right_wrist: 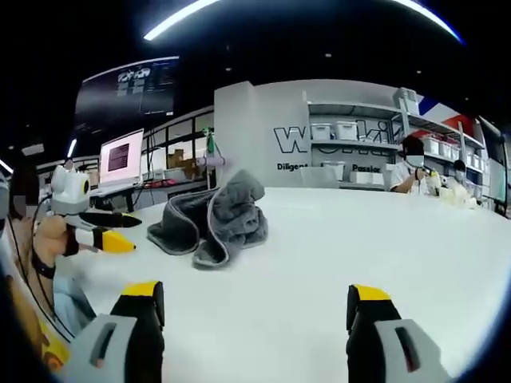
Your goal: Fold the towel on the table until its edges align and the towel forms a compact rectangular stack.
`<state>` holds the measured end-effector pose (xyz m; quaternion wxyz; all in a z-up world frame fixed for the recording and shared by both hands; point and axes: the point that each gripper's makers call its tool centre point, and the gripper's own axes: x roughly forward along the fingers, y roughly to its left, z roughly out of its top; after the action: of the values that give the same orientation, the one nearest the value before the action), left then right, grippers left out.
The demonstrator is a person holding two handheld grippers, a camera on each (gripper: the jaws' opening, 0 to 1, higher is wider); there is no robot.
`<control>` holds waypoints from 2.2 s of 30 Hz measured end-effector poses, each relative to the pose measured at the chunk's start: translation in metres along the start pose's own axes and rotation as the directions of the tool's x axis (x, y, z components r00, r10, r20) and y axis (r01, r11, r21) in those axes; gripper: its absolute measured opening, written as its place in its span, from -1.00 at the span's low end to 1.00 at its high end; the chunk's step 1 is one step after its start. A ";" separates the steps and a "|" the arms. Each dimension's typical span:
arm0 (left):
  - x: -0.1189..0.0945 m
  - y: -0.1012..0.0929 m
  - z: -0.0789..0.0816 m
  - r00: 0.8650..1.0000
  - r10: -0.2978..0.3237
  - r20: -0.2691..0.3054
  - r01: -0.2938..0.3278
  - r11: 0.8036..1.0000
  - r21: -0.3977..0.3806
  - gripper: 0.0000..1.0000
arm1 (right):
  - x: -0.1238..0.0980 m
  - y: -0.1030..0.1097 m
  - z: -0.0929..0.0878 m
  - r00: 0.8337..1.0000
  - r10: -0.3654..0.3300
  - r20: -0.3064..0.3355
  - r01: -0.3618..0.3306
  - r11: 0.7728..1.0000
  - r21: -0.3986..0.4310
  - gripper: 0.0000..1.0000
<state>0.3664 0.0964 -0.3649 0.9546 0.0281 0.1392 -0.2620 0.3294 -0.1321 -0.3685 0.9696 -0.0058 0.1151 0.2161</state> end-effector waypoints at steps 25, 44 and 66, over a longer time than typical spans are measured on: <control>0.067 0.003 -0.018 0.991 0.036 -0.129 -0.027 0.997 0.070 0.11 | -0.009 -0.014 -0.002 0.999 -0.025 0.023 0.024 0.999 0.035 0.97; 0.065 0.002 -0.007 0.993 0.052 -0.107 -0.042 0.995 0.092 -0.42 | -0.015 -0.018 -0.001 0.999 -0.029 0.035 0.028 0.999 0.043 0.96; 0.075 0.011 -0.023 0.987 0.065 -0.148 -0.054 0.996 0.075 -0.62 | -0.021 -0.024 -0.005 0.998 -0.050 0.037 0.047 0.997 0.060 0.94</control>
<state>0.4282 0.0717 -0.4086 0.9472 0.0855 0.2007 -0.2352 0.3198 -0.1628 -0.3700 0.9763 0.0240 0.1027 0.1890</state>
